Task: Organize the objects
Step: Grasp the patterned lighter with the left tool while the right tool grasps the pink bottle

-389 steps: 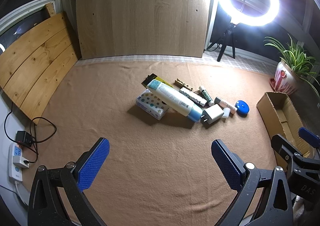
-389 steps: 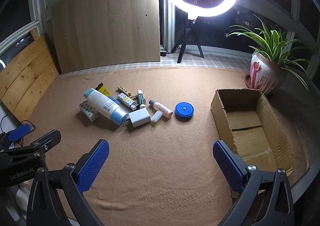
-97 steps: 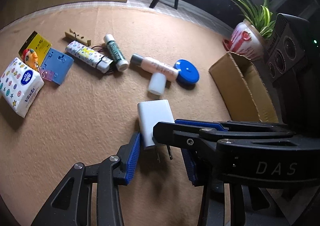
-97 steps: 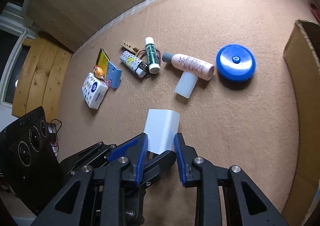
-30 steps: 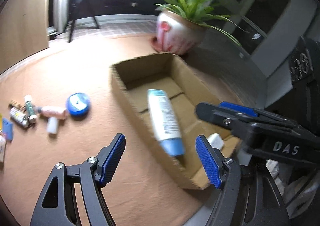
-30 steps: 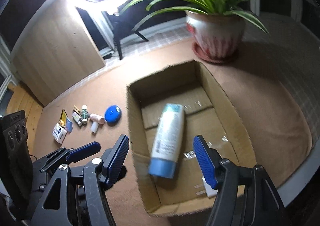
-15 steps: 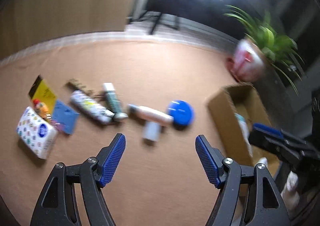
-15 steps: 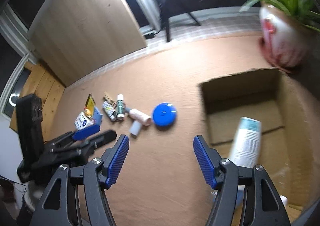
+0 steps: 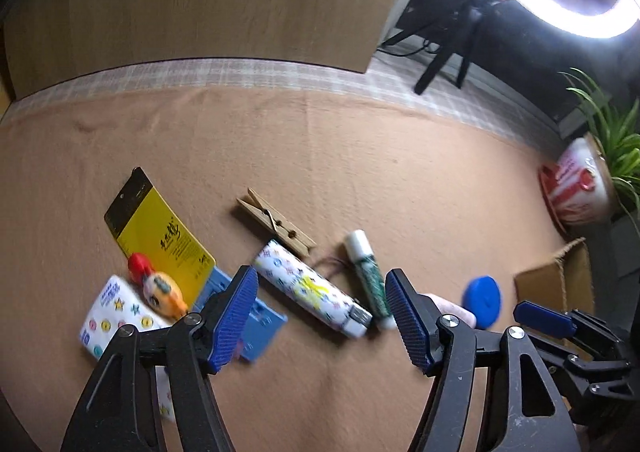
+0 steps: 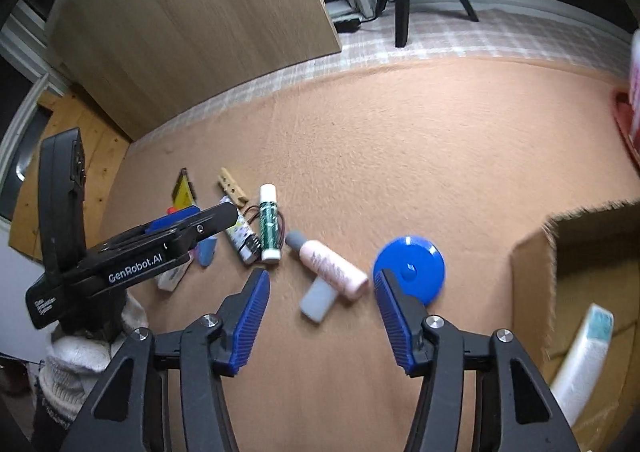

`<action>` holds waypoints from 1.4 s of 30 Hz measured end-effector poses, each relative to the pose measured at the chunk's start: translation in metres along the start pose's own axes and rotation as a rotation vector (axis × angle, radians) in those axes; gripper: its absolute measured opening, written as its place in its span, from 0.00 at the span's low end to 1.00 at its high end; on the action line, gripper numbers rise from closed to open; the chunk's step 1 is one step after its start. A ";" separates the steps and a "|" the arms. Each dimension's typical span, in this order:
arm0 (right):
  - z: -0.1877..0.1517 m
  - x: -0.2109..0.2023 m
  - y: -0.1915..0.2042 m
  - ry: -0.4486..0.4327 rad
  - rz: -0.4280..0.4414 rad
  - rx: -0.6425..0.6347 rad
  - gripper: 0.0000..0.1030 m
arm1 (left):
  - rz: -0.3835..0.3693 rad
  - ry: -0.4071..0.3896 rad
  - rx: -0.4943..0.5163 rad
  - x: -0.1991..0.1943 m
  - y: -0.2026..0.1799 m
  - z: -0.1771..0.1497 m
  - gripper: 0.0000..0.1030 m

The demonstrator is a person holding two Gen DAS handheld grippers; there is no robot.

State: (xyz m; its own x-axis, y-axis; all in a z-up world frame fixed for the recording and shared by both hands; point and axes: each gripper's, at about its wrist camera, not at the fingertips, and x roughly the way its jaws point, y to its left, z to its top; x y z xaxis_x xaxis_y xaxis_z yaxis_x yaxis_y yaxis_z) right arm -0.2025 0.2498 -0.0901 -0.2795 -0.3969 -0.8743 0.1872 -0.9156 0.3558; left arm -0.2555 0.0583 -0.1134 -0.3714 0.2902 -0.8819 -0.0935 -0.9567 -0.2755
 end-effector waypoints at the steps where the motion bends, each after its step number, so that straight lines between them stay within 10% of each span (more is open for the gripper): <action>1: 0.003 0.004 0.000 0.006 -0.002 0.000 0.47 | 0.000 0.009 -0.007 0.005 0.001 0.002 0.66; 20: 0.012 0.060 0.010 0.122 -0.045 -0.034 0.29 | 0.071 0.022 0.121 0.032 -0.020 -0.001 0.35; 42: -0.073 0.020 -0.019 0.103 0.003 0.067 0.18 | 0.075 -0.014 0.304 -0.015 -0.040 -0.120 0.29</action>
State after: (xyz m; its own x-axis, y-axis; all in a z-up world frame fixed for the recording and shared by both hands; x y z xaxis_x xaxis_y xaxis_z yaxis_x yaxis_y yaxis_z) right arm -0.1426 0.2635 -0.1386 -0.1805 -0.3939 -0.9012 0.1232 -0.9181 0.3766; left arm -0.1356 0.0949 -0.1353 -0.3999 0.2198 -0.8898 -0.3366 -0.9382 -0.0805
